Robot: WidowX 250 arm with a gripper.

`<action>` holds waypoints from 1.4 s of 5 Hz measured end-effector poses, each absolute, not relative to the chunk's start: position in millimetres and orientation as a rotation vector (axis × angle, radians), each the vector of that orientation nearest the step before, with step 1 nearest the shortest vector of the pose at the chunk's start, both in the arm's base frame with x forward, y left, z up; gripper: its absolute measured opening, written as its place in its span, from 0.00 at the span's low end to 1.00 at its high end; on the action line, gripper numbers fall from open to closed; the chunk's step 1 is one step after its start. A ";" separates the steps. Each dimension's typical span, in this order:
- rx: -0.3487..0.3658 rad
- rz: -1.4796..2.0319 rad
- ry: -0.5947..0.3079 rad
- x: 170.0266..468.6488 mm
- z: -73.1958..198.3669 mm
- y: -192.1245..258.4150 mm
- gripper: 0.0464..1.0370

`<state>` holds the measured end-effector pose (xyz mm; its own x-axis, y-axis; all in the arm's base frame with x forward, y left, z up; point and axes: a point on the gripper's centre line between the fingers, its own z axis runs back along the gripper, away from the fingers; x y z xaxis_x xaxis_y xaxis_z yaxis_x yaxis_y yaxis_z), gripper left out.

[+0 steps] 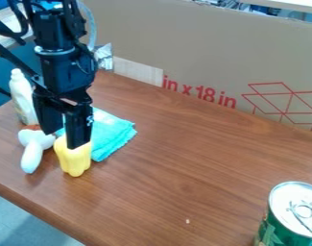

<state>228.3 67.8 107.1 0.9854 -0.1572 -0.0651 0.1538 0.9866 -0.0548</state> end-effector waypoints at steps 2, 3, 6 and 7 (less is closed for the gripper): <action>-0.014 -0.154 0.080 239.9 100.8 73.8 0.96; -0.009 -0.152 0.075 245.3 94.7 76.6 0.96; -0.006 -0.159 0.065 261.1 82.1 80.0 0.91; 0.010 -0.160 0.045 265.4 81.5 79.8 0.62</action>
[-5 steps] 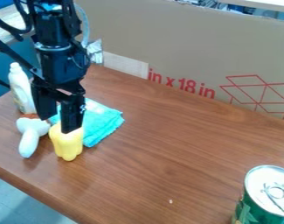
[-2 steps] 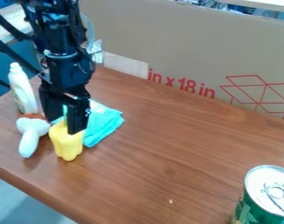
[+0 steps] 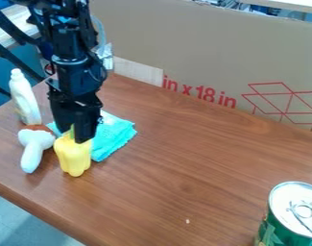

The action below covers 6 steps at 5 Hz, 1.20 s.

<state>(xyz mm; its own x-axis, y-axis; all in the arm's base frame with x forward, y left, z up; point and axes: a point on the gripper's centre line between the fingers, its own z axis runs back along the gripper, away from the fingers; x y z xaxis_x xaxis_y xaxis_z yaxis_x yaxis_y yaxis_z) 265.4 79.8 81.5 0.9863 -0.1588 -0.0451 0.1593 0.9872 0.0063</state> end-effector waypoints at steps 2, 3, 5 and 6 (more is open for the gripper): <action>0.010 -0.146 0.046 265.9 81.5 77.2 0.14; 0.008 -0.149 0.053 264.4 82.2 73.3 0.08; 0.025 -0.288 -0.018 288.4 121.6 27.2 0.07; -0.020 -0.353 -0.084 301.4 130.1 -6.4 0.07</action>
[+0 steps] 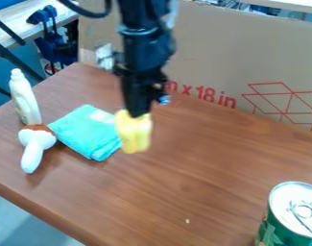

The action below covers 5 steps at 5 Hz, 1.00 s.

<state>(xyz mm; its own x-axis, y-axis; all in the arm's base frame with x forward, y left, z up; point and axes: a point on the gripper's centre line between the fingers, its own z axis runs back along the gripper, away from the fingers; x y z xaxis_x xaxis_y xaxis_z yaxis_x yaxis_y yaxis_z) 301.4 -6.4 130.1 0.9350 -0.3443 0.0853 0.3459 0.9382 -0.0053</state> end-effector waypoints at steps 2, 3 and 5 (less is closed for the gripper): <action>-0.132 -0.404 -0.114 348.5 103.1 -75.2 0.07; -0.194 -0.384 -0.123 359.0 91.6 -100.6 0.07; -0.211 -0.414 -0.120 371.1 89.8 -128.5 0.07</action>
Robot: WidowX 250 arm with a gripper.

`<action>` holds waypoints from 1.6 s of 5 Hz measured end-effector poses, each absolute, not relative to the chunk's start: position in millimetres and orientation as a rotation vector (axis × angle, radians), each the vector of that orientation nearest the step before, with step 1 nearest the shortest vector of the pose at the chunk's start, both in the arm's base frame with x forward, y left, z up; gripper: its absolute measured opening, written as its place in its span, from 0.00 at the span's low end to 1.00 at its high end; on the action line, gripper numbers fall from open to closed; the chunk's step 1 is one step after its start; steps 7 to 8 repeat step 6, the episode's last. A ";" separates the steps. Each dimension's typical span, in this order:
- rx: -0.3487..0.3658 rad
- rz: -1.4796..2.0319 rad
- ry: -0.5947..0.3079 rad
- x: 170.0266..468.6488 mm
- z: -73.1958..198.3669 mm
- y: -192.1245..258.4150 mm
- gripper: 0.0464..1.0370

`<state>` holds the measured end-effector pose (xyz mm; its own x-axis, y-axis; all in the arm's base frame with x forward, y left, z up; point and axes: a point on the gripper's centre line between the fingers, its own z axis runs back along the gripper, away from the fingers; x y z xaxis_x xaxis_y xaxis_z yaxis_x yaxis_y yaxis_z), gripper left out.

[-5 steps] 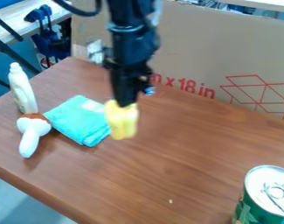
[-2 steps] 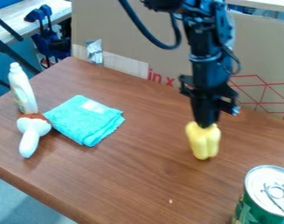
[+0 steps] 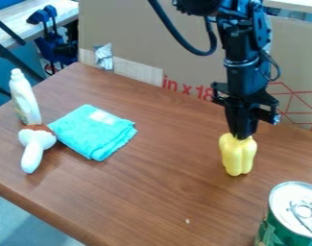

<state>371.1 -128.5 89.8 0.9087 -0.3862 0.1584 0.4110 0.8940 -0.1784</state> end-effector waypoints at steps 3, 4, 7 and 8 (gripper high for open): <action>-0.133 -0.338 -0.176 352.5 119.6 -121.7 0.63; -0.147 -0.310 -0.255 341.6 149.4 -118.0 0.92; -0.129 -0.253 -0.214 272.8 193.8 -102.6 0.97; -0.129 -0.253 -0.214 272.8 193.8 -102.6 0.97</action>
